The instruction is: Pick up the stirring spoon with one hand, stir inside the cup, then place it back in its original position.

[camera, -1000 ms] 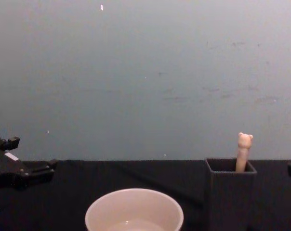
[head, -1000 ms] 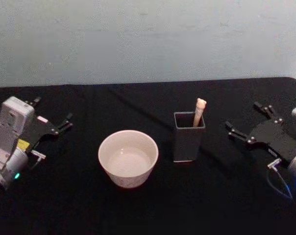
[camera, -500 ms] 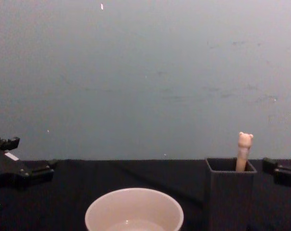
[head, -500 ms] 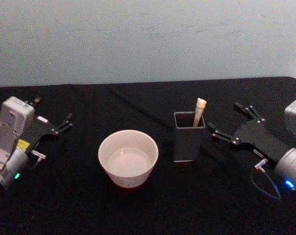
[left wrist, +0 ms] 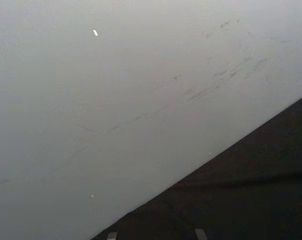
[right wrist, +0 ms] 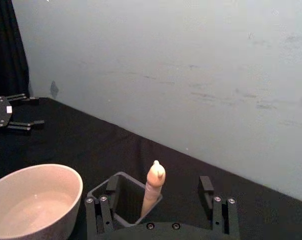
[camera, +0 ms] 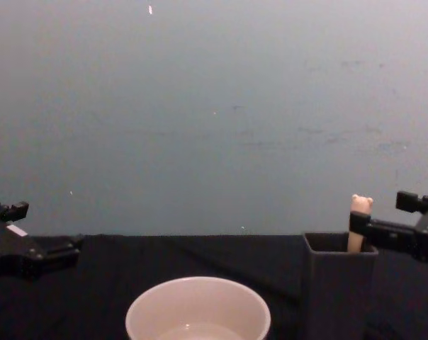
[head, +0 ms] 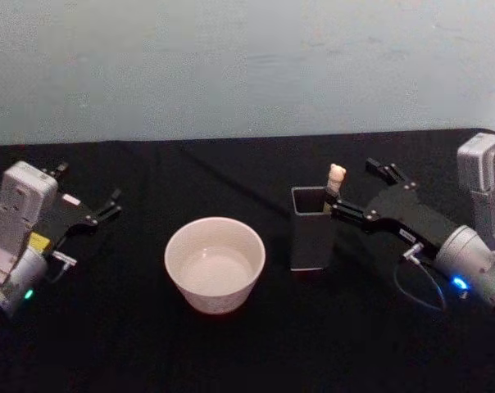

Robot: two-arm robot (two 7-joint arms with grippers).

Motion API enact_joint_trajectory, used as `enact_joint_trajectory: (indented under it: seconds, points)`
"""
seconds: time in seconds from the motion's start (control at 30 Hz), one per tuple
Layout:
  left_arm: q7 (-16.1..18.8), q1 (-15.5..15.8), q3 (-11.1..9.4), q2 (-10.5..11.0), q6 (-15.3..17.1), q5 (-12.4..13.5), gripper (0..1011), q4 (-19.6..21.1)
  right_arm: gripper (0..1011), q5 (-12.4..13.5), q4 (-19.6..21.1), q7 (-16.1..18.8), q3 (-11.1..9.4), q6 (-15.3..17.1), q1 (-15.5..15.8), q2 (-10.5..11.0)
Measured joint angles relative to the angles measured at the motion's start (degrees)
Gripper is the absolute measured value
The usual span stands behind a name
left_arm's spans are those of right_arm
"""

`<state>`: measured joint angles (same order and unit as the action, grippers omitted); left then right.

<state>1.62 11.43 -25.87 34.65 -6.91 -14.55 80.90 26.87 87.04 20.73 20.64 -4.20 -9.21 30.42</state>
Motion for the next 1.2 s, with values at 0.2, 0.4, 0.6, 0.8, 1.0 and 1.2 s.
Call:
enact_joint_trajectory:
  seconds: [0.2, 0.4, 0.6, 0.8, 1.0, 1.2]
  points:
    - [0.00, 0.00, 0.00, 0.00, 0.00, 0.00, 1001, 0.00, 1004, 1.45, -2.27, 2.17, -0.29, 2.45, -2.04, -1.74]
    - [0.00, 0.00, 0.00, 0.00, 0.00, 0.00, 1001, 0.00, 1004, 1.92, -3.66, 3.50, -0.59, 3.79, -3.14, -2.99]
    - [0.00, 0.00, 0.00, 0.00, 0.00, 0.00, 1001, 0.00, 1004, 2.10, -4.76, 4.41, -0.98, 4.91, -3.71, -4.01]
    - [0.00, 0.00, 0.00, 0.00, 0.00, 0.00, 1001, 0.00, 1004, 2.18, -5.37, 4.69, -1.16, 5.57, -3.99, -4.47]
    - [0.00, 0.00, 0.00, 0.00, 0.00, 0.00, 1001, 0.00, 1004, 2.16, -5.72, 4.83, -1.28, 5.81, -4.20, -4.78]
    - [0.00, 0.00, 0.00, 0.00, 0.00, 0.00, 1001, 0.00, 1004, 2.07, -5.70, 4.77, -1.35, 5.76, -4.18, -4.81]
